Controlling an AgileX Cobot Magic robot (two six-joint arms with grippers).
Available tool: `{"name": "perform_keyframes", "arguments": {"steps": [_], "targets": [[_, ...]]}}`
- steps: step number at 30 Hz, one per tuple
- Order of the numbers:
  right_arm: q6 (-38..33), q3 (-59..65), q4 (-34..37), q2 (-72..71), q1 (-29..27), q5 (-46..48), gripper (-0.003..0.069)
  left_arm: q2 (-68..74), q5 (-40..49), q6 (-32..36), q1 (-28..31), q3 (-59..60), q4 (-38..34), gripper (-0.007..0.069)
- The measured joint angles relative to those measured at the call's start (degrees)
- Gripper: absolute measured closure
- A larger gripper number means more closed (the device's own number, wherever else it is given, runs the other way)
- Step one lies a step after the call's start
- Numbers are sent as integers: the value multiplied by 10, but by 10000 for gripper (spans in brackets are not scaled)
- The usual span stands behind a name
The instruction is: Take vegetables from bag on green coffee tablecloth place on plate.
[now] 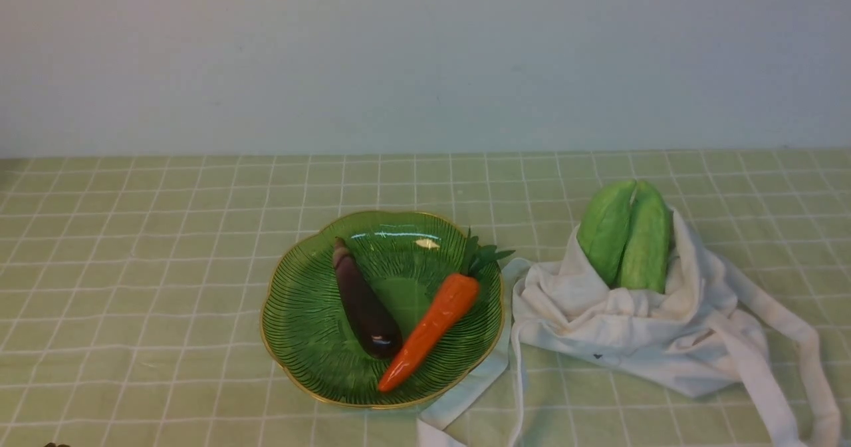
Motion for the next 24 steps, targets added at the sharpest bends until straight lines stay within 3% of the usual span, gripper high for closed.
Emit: {"name": "perform_keyframes", "arguments": {"steps": [14,24], "targets": [[-2,91,6,-1,0,-42,673,0,0,0,0,0,0,629],[-150,112,142,-1,0,-103,673,0,0,0,0,0,0,629]]}}
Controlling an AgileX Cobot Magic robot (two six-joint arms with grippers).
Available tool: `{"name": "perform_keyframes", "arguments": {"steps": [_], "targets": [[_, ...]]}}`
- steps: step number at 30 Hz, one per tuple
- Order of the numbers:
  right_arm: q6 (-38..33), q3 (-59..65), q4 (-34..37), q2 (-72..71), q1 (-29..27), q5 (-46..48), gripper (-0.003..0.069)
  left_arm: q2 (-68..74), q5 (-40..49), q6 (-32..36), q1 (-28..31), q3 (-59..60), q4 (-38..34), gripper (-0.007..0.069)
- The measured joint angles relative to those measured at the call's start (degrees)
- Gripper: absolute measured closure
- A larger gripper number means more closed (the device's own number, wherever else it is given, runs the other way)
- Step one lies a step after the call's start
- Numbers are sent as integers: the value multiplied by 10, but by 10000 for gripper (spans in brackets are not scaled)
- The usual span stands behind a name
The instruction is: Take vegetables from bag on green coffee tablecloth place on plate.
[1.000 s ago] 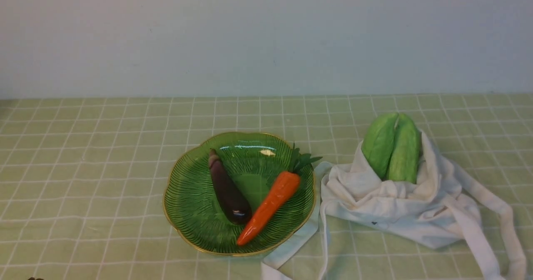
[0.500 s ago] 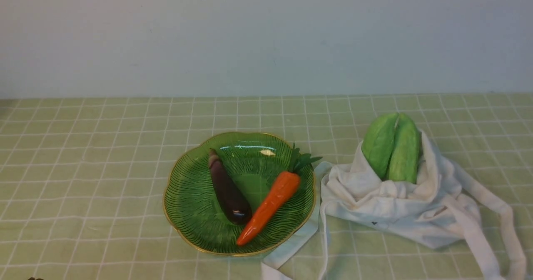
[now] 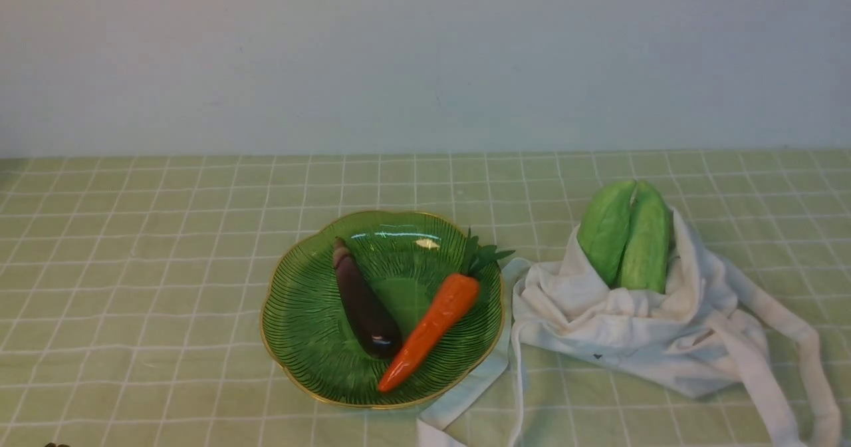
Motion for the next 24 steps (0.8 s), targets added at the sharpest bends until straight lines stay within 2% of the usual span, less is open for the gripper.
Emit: {"name": "perform_keyframes", "arguments": {"steps": [5,7,10,11,14,16,17,24], "targets": [[-8,0,6,-2,-1,3,673,0,0,0,0,0,0,629],[-12,6,-10,-15,-23,12,673,0,0,0,0,0,0,629],[-12,29,-25,-21,-100,15,673,0,0,0,0,0,0,629],[-12,31,-26,-20,-106,15,673,0,0,0,0,0,0,629],[-12,85,-44,-20,-212,19,673,0,0,0,0,0,0,629],[-12,100,-47,-20,-232,21,673,0,0,0,0,0,0,629],[-10,128,-49,-22,-261,27,673,0,0,0,0,0,0,629],[-6,138,-49,-39,-271,74,673,0,0,0,0,0,0,629]]}}
